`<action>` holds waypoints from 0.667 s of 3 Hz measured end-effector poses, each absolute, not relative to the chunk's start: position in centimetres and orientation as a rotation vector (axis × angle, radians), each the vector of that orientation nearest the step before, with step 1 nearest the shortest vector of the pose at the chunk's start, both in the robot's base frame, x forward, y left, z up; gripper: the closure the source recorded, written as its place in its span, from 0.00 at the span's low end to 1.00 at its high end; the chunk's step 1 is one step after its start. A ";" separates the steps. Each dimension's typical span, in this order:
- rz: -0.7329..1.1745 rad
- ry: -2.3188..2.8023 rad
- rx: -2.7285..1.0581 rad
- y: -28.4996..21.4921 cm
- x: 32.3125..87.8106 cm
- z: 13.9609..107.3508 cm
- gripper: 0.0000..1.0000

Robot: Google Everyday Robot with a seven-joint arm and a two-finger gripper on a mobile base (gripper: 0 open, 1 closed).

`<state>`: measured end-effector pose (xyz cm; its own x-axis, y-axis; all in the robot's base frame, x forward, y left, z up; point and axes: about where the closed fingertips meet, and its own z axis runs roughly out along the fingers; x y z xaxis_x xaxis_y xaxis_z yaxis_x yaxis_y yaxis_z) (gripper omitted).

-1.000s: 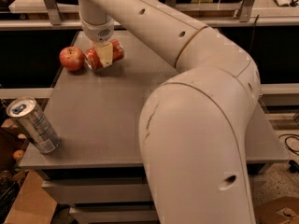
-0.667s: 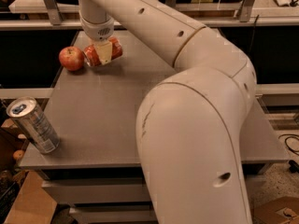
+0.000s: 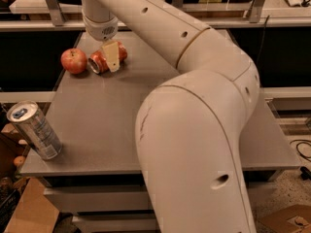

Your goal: Move coke can near apple

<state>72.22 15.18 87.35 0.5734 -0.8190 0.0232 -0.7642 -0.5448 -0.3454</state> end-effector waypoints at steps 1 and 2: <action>-0.262 1.261 -2.540 15.3 72.3 88.0 0.00; -0.228 1.154 -2.607 16.2 72.2 88.8 0.00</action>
Offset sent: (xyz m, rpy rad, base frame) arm 0.0039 0.0138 0.0483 -0.0513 0.0418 0.2768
